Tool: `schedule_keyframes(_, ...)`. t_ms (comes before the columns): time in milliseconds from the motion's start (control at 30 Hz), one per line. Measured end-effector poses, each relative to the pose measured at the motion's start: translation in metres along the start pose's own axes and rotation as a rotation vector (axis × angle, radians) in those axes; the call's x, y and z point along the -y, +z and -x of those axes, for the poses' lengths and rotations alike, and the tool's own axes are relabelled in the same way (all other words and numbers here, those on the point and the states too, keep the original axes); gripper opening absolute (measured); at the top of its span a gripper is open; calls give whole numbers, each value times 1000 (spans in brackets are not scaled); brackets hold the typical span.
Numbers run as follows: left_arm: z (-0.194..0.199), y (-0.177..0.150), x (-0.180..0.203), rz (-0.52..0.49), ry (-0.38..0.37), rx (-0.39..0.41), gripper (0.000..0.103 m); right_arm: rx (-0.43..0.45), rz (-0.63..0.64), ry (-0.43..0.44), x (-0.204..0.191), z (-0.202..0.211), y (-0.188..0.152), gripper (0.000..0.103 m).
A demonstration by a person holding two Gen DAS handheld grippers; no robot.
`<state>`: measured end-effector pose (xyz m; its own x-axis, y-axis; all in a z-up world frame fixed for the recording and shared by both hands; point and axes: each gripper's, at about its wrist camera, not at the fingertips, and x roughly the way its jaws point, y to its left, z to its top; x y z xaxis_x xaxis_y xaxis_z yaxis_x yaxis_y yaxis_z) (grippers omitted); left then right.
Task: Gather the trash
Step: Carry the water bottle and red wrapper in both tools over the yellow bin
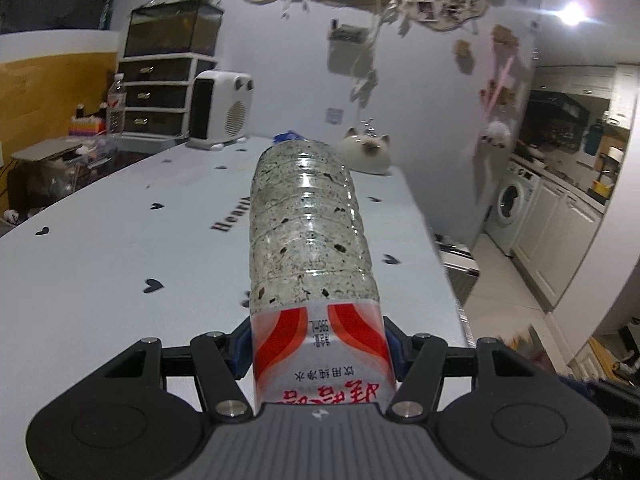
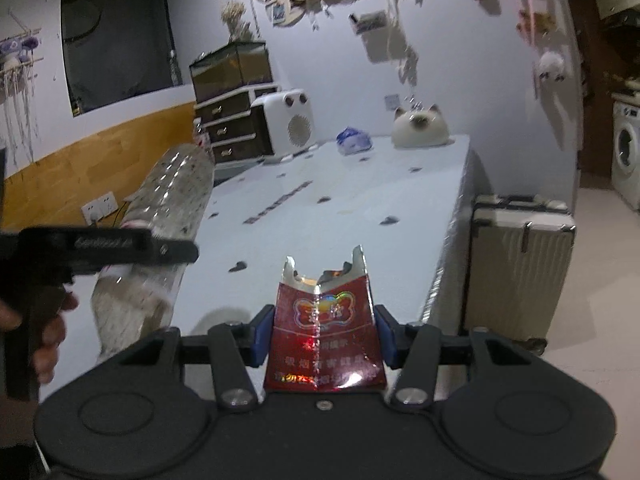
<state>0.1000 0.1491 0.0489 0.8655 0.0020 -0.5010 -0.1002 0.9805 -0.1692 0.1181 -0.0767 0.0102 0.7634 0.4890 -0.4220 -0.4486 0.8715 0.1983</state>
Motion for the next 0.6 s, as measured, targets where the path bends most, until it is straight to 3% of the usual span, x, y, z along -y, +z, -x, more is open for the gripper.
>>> schedule_keyframes(267,31,-23,46,-37,-57,26,62,66,-23,-54,23,45,-1,52)
schedule_keyframes(600,36,-53,119,-105,-150,6,62,102,-75,-181,73,96,-18,52)
